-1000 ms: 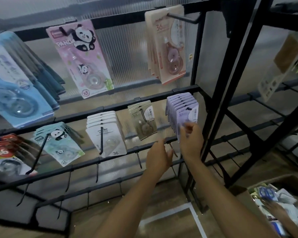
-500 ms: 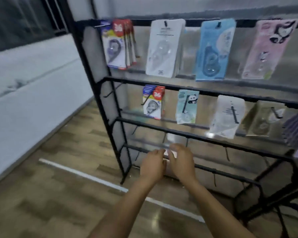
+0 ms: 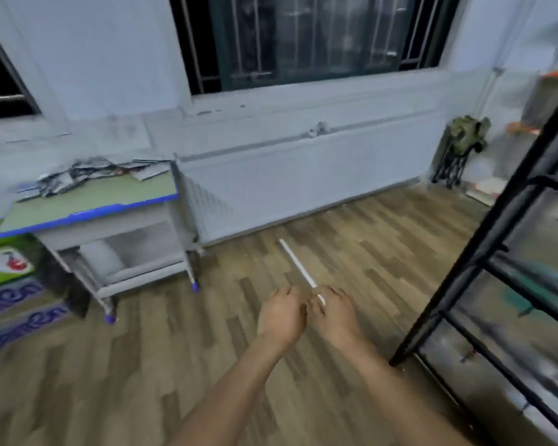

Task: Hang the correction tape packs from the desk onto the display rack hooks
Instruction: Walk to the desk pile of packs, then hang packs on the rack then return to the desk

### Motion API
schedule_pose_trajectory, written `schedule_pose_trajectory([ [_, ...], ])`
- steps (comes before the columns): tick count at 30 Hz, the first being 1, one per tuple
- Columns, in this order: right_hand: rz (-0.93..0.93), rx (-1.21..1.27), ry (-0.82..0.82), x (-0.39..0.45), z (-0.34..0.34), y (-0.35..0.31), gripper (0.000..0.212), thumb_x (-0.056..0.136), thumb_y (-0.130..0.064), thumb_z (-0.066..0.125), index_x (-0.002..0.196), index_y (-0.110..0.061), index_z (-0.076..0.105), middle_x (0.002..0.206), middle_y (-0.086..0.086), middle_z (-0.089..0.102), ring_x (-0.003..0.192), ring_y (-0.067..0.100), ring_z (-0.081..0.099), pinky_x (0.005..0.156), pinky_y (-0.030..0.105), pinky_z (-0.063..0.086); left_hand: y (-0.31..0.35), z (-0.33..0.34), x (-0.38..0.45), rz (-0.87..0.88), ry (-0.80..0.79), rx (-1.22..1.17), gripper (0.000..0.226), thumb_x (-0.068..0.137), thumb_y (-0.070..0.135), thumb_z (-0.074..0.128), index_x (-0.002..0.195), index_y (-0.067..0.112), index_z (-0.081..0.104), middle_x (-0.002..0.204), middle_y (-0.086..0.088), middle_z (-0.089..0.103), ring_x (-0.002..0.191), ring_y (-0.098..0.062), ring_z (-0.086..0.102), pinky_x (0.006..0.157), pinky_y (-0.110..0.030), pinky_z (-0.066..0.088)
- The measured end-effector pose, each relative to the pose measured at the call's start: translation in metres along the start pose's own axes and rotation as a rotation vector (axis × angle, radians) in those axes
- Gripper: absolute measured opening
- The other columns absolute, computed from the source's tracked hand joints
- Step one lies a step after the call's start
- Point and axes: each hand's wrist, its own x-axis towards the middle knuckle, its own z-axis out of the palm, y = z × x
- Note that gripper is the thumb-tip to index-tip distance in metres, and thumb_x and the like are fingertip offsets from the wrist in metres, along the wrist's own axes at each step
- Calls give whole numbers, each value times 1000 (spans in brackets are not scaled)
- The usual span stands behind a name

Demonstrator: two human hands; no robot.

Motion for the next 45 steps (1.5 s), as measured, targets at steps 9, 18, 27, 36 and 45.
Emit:
schedule_pose_trajectory([
  [9, -283, 14, -215, 132, 120, -134, 31, 94, -27, 46, 121, -19, 60, 124, 2, 60, 116, 21, 51, 99, 30, 37, -184, -55, 55, -370, 89, 15, 36, 94, 24, 44, 128, 20, 53, 129, -4, 56, 120, -26, 49, 95, -33, 40],
  [18, -379, 19, -336, 291, 202, -223, 33, 92, -32, 50, 122, -21, 60, 126, 0, 58, 116, 21, 52, 98, 30, 37, -312, -104, 160, -612, 173, 22, 45, 96, 32, 43, 139, 20, 44, 134, -4, 53, 123, -26, 47, 98, -36, 40],
  [27, -407, 11, -466, 417, 284, -296, 38, 93, -29, 49, 129, -21, 54, 134, 0, 51, 126, 21, 43, 104, 30, 34, -432, -129, 261, -683, 166, 15, 45, 99, 35, 43, 141, 19, 39, 139, -4, 47, 126, -23, 44, 103, -37, 40],
  [36, -317, -11, -530, 567, 357, -367, 39, 97, -29, 45, 134, -16, 47, 137, 3, 47, 125, 23, 42, 99, 30, 38, -580, -170, 394, -657, 81, 28, 51, 99, 35, 44, 146, 18, 31, 146, -4, 38, 130, -25, 38, 103, -37, 37],
  [45, -82, 80, -587, 702, 441, -414, 41, 96, -28, 49, 131, -7, 45, 129, 14, 52, 121, 28, 48, 98, 32, 38, -691, -177, 513, -698, 54, 31, 51, 98, 38, 43, 144, 18, 33, 148, -4, 33, 132, -25, 34, 102, -38, 36],
])
